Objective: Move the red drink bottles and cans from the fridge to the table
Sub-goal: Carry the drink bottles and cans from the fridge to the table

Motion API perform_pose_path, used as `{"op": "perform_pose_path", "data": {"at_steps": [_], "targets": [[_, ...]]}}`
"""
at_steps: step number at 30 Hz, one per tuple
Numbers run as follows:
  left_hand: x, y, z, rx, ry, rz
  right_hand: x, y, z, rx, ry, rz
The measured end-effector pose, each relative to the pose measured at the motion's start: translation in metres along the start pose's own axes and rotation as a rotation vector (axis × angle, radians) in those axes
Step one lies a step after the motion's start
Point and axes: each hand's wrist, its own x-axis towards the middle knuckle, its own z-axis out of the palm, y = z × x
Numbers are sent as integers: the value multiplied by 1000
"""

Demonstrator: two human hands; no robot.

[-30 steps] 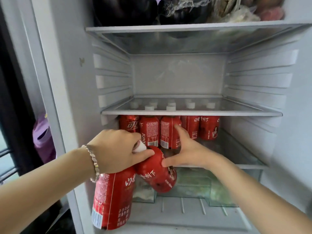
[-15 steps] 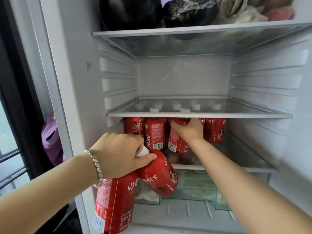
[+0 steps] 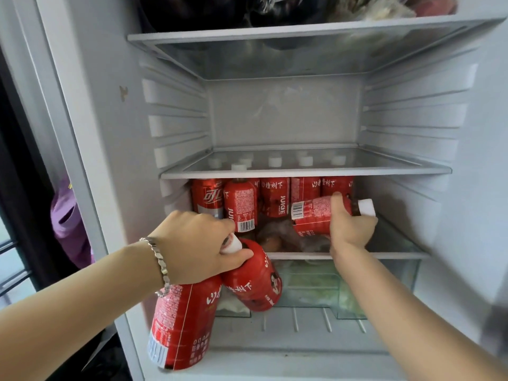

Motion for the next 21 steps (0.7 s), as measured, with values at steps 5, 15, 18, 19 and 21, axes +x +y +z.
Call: {"op": "perform_pose_path", "data": {"at_steps": [5, 15, 18, 19, 21], "targets": [[2, -1, 5, 32, -30, 40, -34, -15, -10, -302, -202, -364], [-17, -16, 17, 12, -46, 63, -71, -41, 4, -1011, -542, -1176], [-24, -15, 18, 9, -46, 64, -91, -53, 5, -1052, -639, -1283], [-26, -14, 18, 8, -55, 59, -97, -56, 7, -1064, -680, -1298], [-31, -12, 18, 5, -78, 37, -108, -60, 11, -1112, -794, -1289]]}}
